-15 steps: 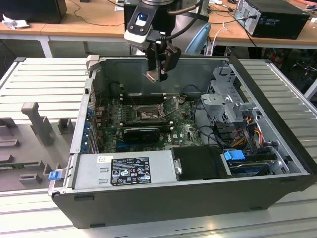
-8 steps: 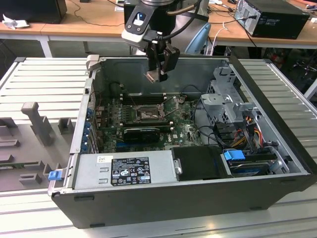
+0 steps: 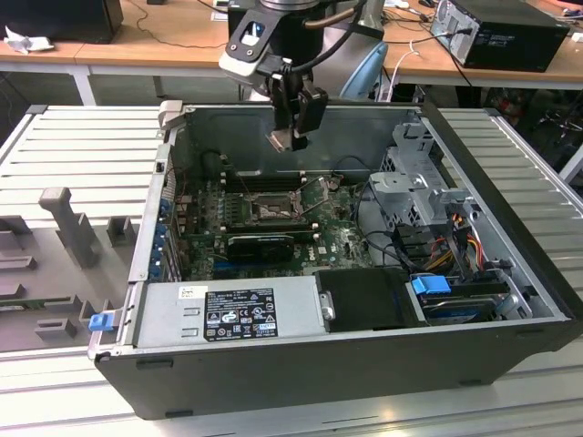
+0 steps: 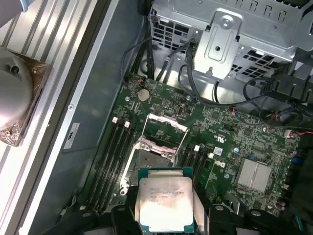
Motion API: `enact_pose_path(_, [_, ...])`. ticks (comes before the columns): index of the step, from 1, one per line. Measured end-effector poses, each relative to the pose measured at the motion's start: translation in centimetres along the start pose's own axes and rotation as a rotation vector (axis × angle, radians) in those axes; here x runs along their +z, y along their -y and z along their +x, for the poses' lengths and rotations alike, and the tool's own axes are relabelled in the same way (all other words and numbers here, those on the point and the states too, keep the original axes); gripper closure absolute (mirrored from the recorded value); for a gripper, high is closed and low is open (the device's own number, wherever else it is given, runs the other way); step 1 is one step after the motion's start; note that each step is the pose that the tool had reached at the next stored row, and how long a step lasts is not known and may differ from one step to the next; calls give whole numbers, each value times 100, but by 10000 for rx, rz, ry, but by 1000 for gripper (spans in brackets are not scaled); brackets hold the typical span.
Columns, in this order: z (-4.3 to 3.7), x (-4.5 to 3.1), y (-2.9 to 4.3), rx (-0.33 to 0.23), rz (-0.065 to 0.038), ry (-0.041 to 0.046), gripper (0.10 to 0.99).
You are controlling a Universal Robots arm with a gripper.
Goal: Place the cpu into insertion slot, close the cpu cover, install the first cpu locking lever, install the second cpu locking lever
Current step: 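Place the cpu into insertion slot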
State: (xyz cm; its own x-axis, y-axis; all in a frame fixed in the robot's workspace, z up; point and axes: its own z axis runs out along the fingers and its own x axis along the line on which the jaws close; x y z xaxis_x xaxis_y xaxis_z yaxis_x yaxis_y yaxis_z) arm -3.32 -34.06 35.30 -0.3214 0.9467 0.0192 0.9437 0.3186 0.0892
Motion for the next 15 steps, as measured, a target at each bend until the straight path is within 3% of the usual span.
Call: enact_pose_path(15, [0, 22, 2, 1856, -35, 170, 561])
